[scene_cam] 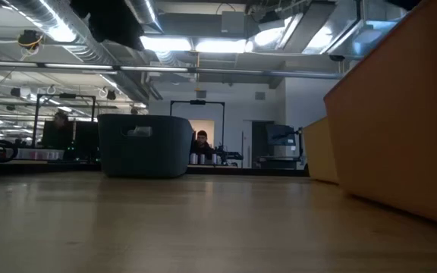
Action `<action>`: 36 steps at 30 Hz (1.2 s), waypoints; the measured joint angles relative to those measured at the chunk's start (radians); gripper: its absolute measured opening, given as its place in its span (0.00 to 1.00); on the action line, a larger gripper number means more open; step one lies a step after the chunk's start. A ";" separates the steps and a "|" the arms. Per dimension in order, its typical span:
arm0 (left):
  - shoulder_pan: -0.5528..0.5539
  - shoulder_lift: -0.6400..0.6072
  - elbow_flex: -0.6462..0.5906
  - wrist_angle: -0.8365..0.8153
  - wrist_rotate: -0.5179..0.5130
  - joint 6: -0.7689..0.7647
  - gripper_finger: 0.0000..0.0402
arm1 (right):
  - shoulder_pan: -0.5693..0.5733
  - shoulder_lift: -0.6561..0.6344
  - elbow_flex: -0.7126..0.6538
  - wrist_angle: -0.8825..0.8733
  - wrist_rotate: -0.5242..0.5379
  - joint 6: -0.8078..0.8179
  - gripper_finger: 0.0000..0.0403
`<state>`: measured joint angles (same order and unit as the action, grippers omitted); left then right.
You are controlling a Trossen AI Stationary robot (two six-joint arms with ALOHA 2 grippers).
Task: Sort soda cans
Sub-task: Move the orange bin to the right of the blue bin
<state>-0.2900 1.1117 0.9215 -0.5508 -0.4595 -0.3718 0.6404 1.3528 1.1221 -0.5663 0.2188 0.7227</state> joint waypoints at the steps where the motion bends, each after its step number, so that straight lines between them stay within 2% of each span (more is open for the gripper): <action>1: -0.011 0.013 0.000 0.013 0.000 -0.002 0.52 | 0.004 0.030 0.001 -0.006 0.003 0.000 0.80; 7: -0.080 0.098 0.000 0.022 -0.001 -0.097 0.52 | -0.006 0.169 0.064 -0.091 0.010 -0.009 0.79; 11: -0.119 0.146 0.000 0.019 -0.001 -0.145 0.52 | -0.025 0.225 0.115 -0.200 0.013 -0.020 0.72; 14: -0.133 0.170 0.000 0.019 -0.001 -0.168 0.52 | -0.038 0.244 0.123 -0.220 0.032 -0.016 0.65; 22: -0.136 0.195 0.000 0.021 -0.002 -0.185 0.52 | -0.096 0.314 0.115 -0.176 0.034 -0.061 0.54; 36: -0.136 0.195 0.000 0.040 -0.002 -0.179 0.52 | -0.194 0.397 0.113 0.040 0.042 -0.239 0.53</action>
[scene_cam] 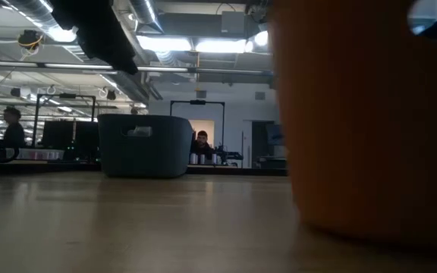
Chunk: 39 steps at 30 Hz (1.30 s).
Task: Sort soda cans
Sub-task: Move the orange bin to the right of the blue bin
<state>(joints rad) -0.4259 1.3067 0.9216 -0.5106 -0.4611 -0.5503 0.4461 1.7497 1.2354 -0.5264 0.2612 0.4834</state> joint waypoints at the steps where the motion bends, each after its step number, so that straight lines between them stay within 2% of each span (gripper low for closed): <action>1: 0.000 0.000 0.000 0.000 0.000 0.000 0.52 | -0.009 0.011 0.000 0.020 0.001 -0.014 0.53; 19: 0.000 0.000 0.000 0.001 0.000 0.000 0.52 | -0.148 0.112 0.003 0.404 0.014 -0.241 0.53; 25: 0.000 0.000 0.000 -0.002 0.000 0.009 0.52 | -0.167 0.119 0.004 0.445 0.016 -0.259 0.53; 29: -0.003 0.000 0.000 -0.004 0.000 0.008 0.52 | -0.151 0.084 0.051 0.337 0.016 -0.253 0.53; 33: -0.016 0.000 0.000 -0.006 0.000 0.008 0.52 | -0.101 0.027 0.165 0.136 0.019 -0.207 0.53; 36: -0.031 0.000 0.000 -0.010 0.000 0.005 0.52 | -0.039 0.018 0.243 -0.009 -0.044 -0.146 0.53; 39: -0.048 0.000 0.000 -0.011 0.000 -0.004 0.52 | 0.037 0.018 0.284 -0.044 -0.137 -0.076 0.53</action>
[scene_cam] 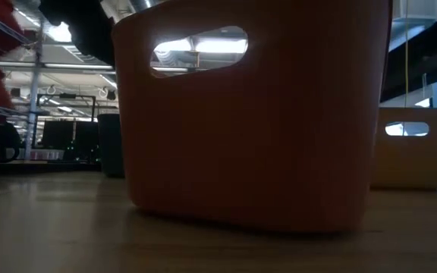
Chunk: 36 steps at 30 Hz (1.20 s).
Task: Sort soda cans
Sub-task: Move the orange bin to the right of the blue bin
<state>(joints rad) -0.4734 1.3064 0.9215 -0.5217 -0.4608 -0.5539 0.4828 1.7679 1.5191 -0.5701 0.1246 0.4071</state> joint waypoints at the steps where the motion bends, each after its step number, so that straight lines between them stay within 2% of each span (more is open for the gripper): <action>1: -0.006 0.000 0.000 0.000 0.000 -0.008 0.52 | 0.023 0.000 0.001 0.015 -0.021 0.033 0.53; 5: -0.025 0.000 0.000 0.001 0.000 -0.024 0.52 | 0.108 0.024 -0.001 0.082 -0.023 0.145 0.53; 9: -0.037 0.000 0.000 0.002 0.000 -0.046 0.52 | 0.156 0.075 -0.001 0.153 0.070 0.188 0.53; 15: -0.046 0.000 0.000 0.002 0.001 -0.050 0.52 | 0.164 0.145 -0.002 0.166 0.189 0.199 0.53; 26: -0.045 0.000 0.000 0.003 -0.021 -0.068 0.52 | 0.165 0.218 -0.002 0.142 0.180 0.199 0.52; 30: -0.045 0.000 0.000 0.003 -0.022 -0.068 0.52 | 0.165 0.218 -0.002 0.119 0.190 0.193 0.40; 36: -0.045 0.000 0.000 0.006 -0.035 -0.063 0.52 | 0.169 0.217 0.001 0.007 0.187 0.131 0.06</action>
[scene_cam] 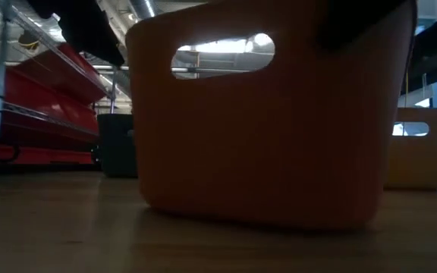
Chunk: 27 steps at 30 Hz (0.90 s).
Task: Sort soda cans
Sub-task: Move the orange bin to the right of the blue bin
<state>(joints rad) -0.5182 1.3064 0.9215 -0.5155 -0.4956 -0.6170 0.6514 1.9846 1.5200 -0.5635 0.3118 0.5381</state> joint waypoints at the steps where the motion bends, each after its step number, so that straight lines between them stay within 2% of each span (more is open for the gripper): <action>1: 0.000 0.000 0.000 0.001 -0.005 0.003 0.52 | -0.001 -0.001 0.001 -0.013 -0.004 -0.022 0.03; 5: 0.000 0.000 0.000 0.001 -0.024 0.004 0.52 | -0.011 -0.005 0.002 -0.075 -0.016 -0.088 0.06; 10: 0.000 0.000 0.000 0.002 -0.026 0.005 0.52 | -0.048 -0.009 0.003 -0.192 -0.039 -0.185 0.01; 13: 0.000 0.000 0.000 0.003 -0.026 0.009 0.52 | -0.079 -0.010 0.003 -0.279 -0.031 -0.247 0.03; 18: 0.000 0.000 0.000 0.003 -0.031 0.016 0.52 | -0.158 -0.016 0.000 -0.410 -0.005 -0.345 0.01; 27: 0.002 0.000 0.000 0.003 -0.042 0.024 0.52 | -0.333 -0.021 -0.001 -0.515 -0.005 -0.572 0.02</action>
<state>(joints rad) -0.5163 1.3064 0.9212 -0.5125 -0.5372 -0.5934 0.3187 1.9636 1.5188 -1.0783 0.3065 -0.0334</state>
